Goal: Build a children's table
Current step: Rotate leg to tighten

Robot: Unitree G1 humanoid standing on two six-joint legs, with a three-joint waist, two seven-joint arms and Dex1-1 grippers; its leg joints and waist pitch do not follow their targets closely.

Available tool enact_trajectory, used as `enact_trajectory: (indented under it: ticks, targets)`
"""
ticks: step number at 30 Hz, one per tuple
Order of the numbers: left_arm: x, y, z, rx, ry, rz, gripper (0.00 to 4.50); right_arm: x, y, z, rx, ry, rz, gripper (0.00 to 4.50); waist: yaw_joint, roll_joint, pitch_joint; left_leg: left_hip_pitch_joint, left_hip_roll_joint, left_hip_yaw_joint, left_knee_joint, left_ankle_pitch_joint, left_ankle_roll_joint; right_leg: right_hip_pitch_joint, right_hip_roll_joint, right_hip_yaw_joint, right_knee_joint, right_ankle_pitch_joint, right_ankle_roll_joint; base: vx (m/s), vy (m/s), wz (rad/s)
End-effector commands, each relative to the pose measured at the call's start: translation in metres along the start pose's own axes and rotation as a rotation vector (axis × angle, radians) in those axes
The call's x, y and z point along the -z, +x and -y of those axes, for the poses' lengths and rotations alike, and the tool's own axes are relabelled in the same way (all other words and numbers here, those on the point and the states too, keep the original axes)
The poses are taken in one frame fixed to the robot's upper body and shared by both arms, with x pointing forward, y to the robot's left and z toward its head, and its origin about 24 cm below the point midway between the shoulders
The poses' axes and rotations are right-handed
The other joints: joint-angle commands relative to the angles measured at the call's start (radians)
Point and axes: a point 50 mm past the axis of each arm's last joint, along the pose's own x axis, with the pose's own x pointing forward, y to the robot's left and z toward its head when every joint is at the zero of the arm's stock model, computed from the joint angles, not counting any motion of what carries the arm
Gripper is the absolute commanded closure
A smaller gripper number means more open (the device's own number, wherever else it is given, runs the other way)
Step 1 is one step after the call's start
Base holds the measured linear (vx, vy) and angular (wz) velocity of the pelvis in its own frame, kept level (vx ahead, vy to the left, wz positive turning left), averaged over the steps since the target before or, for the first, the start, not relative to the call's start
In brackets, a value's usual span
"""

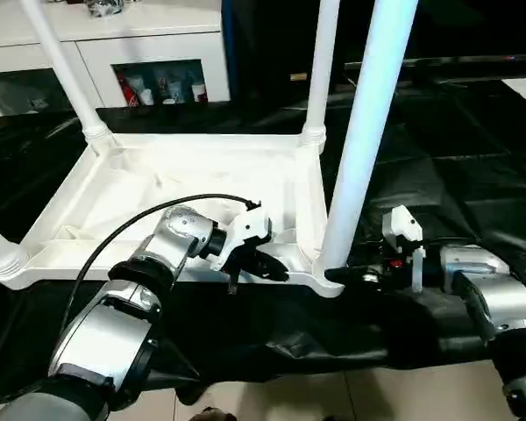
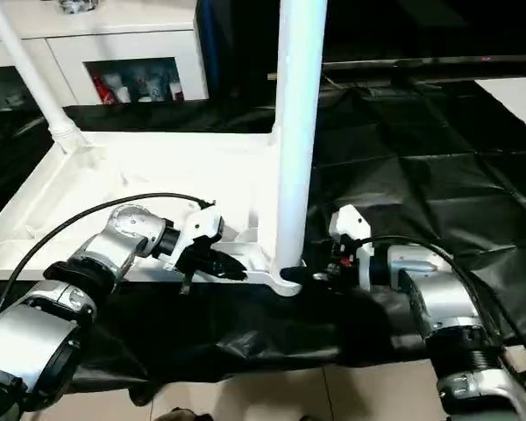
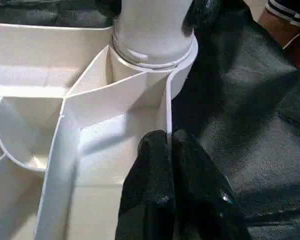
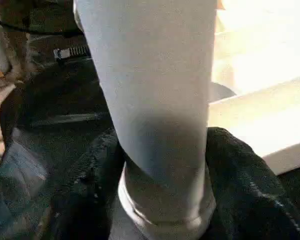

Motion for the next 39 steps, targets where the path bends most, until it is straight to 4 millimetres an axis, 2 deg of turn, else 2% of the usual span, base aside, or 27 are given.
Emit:
enact_trajectory:
  ticks: [1,6,9,10,11,12,13,14,16,17,18,19,21,23,24,25,27,28,29,30,32,33,34,35,37,38,39]
  targets:
    - [-0.006,0.000,-0.001,0.006,0.022,0.012,4.50,0.000,0.004,-0.005,-0.019,0.018,0.022,2.24,0.003,-0.012,-0.077,0.029,0.073,-0.044,-0.071,-0.248,0.072,0.049,-0.078,0.047,-0.061,-0.282,-0.228,0.000,0.000,0.00]
    - [-0.009,0.003,-0.007,-0.085,0.012,0.034,4.50,0.009,0.007,-0.007,0.060,0.066,0.058,2.38,0.003,-0.013,-0.073,0.030,0.073,-0.045,-0.073,-0.272,0.056,0.046,-0.080,0.047,-0.067,-0.339,-0.210,0.000,0.000,0.00]
    - [-0.014,0.007,-0.015,-0.210,-0.010,0.050,4.50,0.017,0.013,0.001,0.226,0.109,0.068,2.44,-0.002,-0.014,-0.069,0.032,0.070,-0.047,-0.074,-0.294,0.037,0.043,-0.081,0.045,-0.074,-0.399,-0.193,0.000,0.000,0.00]
    - [-0.017,0.011,-0.020,-0.281,-0.023,0.052,4.50,0.023,0.018,0.008,0.364,0.134,0.062,2.44,-0.006,-0.014,-0.068,0.033,0.068,-0.047,-0.075,-0.305,0.029,0.039,-0.079,0.044,-0.077,-0.426,-0.182,0.000,0.000,0.00]
    - [-0.018,0.012,-0.020,-0.291,-0.024,0.052,4.50,0.025,0.019,0.009,0.390,0.139,0.062,2.47,-0.011,-0.013,-0.067,0.035,0.068,-0.049,-0.075,-0.314,0.019,0.035,-0.079,0.044,-0.079,-0.440,-0.177,0.000,0.000,0.00]
    - [-0.018,0.012,-0.021,-0.299,-0.026,0.051,4.50,0.025,0.020,0.010,0.409,0.143,0.061,2.49,-0.017,-0.015,-0.065,0.037,0.065,-0.051,-0.077,-0.334,0.009,0.038,-0.081,0.042,-0.085,-0.474,-0.163,0.000,0.000,0.00]
    - [-0.021,0.016,-0.026,-0.385,-0.040,0.048,4.50,0.031,0.027,0.016,0.551,0.189,0.064,2.49,-0.025,-0.014,-0.065,0.033,0.065,-0.056,-0.079,-0.340,0.006,0.040,-0.081,0.040,-0.086,-0.491,-0.150,0.000,0.000,0.00]
    - [-0.021,0.016,-0.026,-0.385,-0.040,0.048,4.50,0.031,0.027,0.016,0.551,0.189,0.064,2.51,-0.031,-0.013,-0.064,0.034,0.065,-0.056,-0.081,-0.345,0.002,0.037,-0.079,0.039,-0.087,-0.491,-0.149,0.000,0.000,0.00]
    - [-0.029,0.023,-0.033,-0.505,-0.065,0.060,4.50,0.036,0.039,0.025,0.777,0.276,0.080,2.52,-0.058,-0.008,-0.066,0.036,0.062,-0.059,-0.082,-0.380,-0.008,0.034,-0.076,0.038,-0.090,-0.470,-0.157,0.000,0.000,0.00]
    - [-0.029,0.023,-0.033,-0.506,-0.066,0.060,4.50,0.036,0.039,0.025,0.780,0.277,0.080,2.52,-0.064,-0.010,-0.067,0.035,0.061,-0.059,-0.082,-0.382,-0.008,0.035,-0.076,0.039,-0.088,-0.459,-0.162,0.000,0.000,0.00]
    - [-0.030,0.024,-0.033,-0.518,-0.068,0.063,4.50,0.036,0.041,0.026,0.800,0.287,0.084,2.52,-0.064,-0.010,-0.067,0.035,0.061,-0.059,-0.082,-0.382,-0.008,0.035,-0.076,0.039,-0.088,-0.459,-0.162,0.000,0.000,0.00]
    - [-0.033,0.026,-0.035,-0.554,-0.069,0.069,4.50,0.035,0.048,0.027,0.854,0.312,0.094,2.52,-0.071,-0.008,-0.068,0.035,0.057,-0.055,-0.078,-0.384,0.002,0.033,-0.076,0.040,-0.091,-0.443,-0.167,0.000,0.000,0.00]
    - [-0.037,0.031,-0.036,-0.566,-0.034,0.067,4.50,0.023,0.068,0.025,0.833,0.304,0.140,2.52,-0.078,-0.007,-0.069,0.031,0.055,-0.055,-0.077,-0.372,0.013,0.035,-0.076,0.040,-0.090,-0.423,-0.175,0.000,0.000,0.00]
    - [-0.038,0.031,-0.035,-0.549,-0.002,0.062,4.50,0.018,0.073,0.023,0.786,0.276,0.162,2.52,-0.082,-0.008,-0.070,0.028,0.055,-0.053,-0.076,-0.355,0.034,0.041,-0.076,0.041,-0.089,-0.394,-0.178,0.000,0.000,0.00]
    - [-0.038,0.032,-0.034,-0.542,0.014,0.058,4.50,0.015,0.075,0.021,0.767,0.263,0.171,2.52,-0.082,-0.008,-0.070,0.028,0.055,-0.053,-0.076,-0.355,0.034,0.041,-0.076,0.041,-0.089,-0.394,-0.178,0.000,0.000,0.00]
    - [-0.036,0.032,-0.032,-0.517,0.042,0.046,4.50,0.011,0.076,0.020,0.749,0.223,0.187,2.18,-0.079,-0.010,-0.074,0.025,0.057,-0.052,-0.075,-0.318,0.051,0.044,-0.077,0.043,-0.083,-0.345,-0.190,0.000,0.000,0.00]
    - [-0.035,0.031,-0.031,-0.503,0.052,0.049,4.50,0.008,0.070,0.020,0.734,0.222,0.230,1.83,-0.078,-0.011,-0.074,0.022,0.058,-0.051,-0.074,-0.295,0.065,0.047,-0.075,0.043,-0.076,-0.306,-0.203,0.000,0.000,0.00]
    - [-0.034,0.031,-0.031,-0.500,0.054,0.049,4.50,0.007,0.067,0.020,0.729,0.215,0.236,1.83,-0.075,-0.013,-0.076,0.025,0.059,-0.048,-0.072,-0.285,0.072,0.047,-0.076,0.045,-0.073,-0.289,-0.211,0.000,0.000,0.00]
    - [-0.032,0.029,-0.030,-0.492,0.068,0.043,4.50,0.005,0.055,0.018,0.673,0.171,0.243,1.83,-0.072,-0.019,-0.076,0.022,0.059,-0.047,-0.071,-0.270,0.084,0.052,-0.076,0.044,-0.072,-0.276,-0.214,0.000,0.000,0.00]
    - [-0.032,0.029,-0.029,-0.491,0.069,0.042,4.50,0.005,0.053,0.018,0.664,0.166,0.242,1.83,-0.069,-0.017,-0.076,0.021,0.059,-0.047,-0.070,-0.262,0.091,0.053,-0.077,0.044,-0.071,-0.272,-0.213,0.000,0.000,0.00]
    - [-0.029,0.028,-0.029,-0.491,0.070,0.032,4.50,0.006,0.042,0.015,0.609,0.144,0.229,1.83,-0.059,-0.015,-0.078,0.021,0.062,-0.045,-0.068,-0.233,0.107,0.054,-0.075,0.043,-0.067,-0.253,-0.212,0.000,0.000,0.00]
    - [-0.029,0.028,-0.029,-0.488,0.071,0.033,4.50,0.007,0.031,0.014,0.577,0.116,0.212,1.83,-0.051,-0.021,-0.079,0.021,0.064,-0.043,-0.067,-0.219,0.115,0.052,-0.074,0.043,-0.064,-0.243,-0.214,0.000,0.000,0.00]
    - [-0.028,0.027,-0.029,-0.488,0.071,0.033,4.50,0.007,0.028,0.014,0.568,0.109,0.207,1.83,-0.042,-0.019,-0.079,0.020,0.064,-0.043,-0.065,-0.205,0.119,0.054,-0.076,0.042,-0.062,-0.242,-0.213,0.000,0.000,0.00]
    - [-0.028,0.026,-0.029,-0.486,0.073,0.035,4.50,0.008,0.007,0.012,0.525,0.072,0.178,1.83,-0.037,-0.022,-0.077,0.019,0.063,-0.042,-0.065,-0.205,0.123,0.055,-0.075,0.041,-0.066,-0.254,-0.205,0.000,0.000,0.00]
    - [-0.027,0.024,-0.028,-0.481,0.079,0.046,4.50,0.006,-0.018,0.010,0.478,0.046,0.157,1.83,-0.024,-0.020,-0.077,0.021,0.063,-0.041,-0.062,-0.205,0.126,0.053,-0.075,0.041,-0.068,-0.288,-0.194,0.000,0.000,0.00]
    - [-0.027,0.024,-0.028,-0.480,0.080,0.048,4.50,0.006,-0.020,0.010,0.471,0.044,0.155,1.83,-0.024,-0.020,-0.077,0.021,0.063,-0.041,-0.062,-0.205,0.126,0.053,-0.075,0.041,-0.068,-0.288,-0.194,0.000,0.000,0.00]
    - [-0.028,0.023,-0.028,-0.477,0.087,0.066,4.50,0.004,-0.031,0.007,0.432,0.036,0.145,1.83,-0.020,-0.022,-0.076,0.020,0.063,-0.041,-0.061,-0.206,0.127,0.053,-0.075,0.041,-0.070,-0.304,-0.185,0.000,0.000,0.00]
